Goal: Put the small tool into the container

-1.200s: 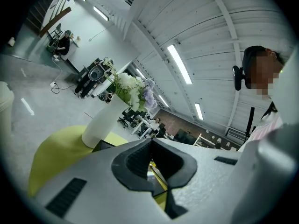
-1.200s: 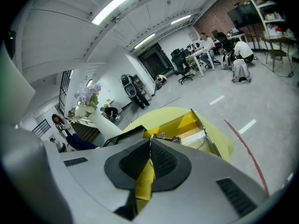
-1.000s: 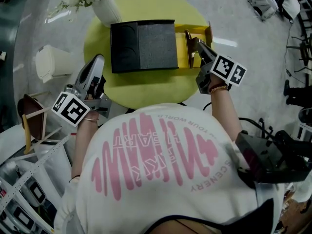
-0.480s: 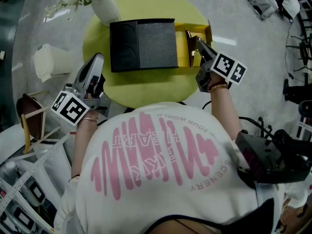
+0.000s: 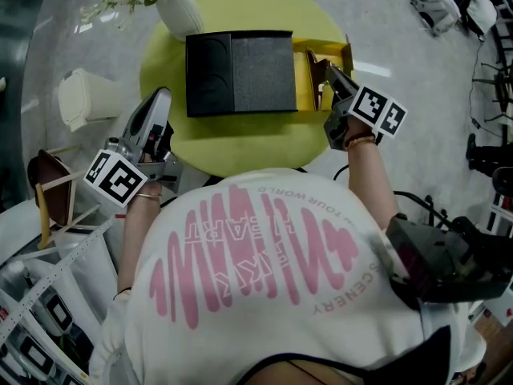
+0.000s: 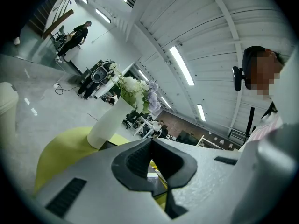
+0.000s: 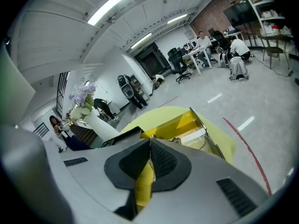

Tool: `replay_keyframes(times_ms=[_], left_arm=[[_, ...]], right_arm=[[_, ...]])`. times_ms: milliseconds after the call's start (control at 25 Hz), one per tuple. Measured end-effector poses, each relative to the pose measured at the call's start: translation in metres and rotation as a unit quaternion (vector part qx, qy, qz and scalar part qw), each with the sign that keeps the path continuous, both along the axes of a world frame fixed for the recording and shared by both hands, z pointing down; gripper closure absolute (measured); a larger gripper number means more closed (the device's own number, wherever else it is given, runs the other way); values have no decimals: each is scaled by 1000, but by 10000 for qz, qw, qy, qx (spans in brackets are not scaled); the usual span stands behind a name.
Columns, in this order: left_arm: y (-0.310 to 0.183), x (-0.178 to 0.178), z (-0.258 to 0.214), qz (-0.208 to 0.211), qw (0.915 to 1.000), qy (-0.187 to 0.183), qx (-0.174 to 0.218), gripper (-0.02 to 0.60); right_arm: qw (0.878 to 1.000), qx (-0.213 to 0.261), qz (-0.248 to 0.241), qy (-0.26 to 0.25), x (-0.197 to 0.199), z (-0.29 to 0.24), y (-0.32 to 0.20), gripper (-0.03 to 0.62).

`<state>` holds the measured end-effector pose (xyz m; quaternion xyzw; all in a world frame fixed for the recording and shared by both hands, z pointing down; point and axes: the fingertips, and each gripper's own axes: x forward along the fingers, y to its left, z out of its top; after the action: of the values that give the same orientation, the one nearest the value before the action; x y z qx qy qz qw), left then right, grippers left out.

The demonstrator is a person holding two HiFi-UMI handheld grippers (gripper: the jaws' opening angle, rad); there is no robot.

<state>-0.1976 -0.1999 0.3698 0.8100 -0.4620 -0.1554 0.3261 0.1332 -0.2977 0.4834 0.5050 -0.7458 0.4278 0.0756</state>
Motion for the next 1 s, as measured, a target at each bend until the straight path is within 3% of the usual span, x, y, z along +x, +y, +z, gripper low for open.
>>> replay_keyframes(times_ms=[1000], left_arm=[[2, -7, 2, -121, 9999, -17, -50, 574]], right_arm=[[9996, -186, -77, 199, 0, 17, 0, 585]])
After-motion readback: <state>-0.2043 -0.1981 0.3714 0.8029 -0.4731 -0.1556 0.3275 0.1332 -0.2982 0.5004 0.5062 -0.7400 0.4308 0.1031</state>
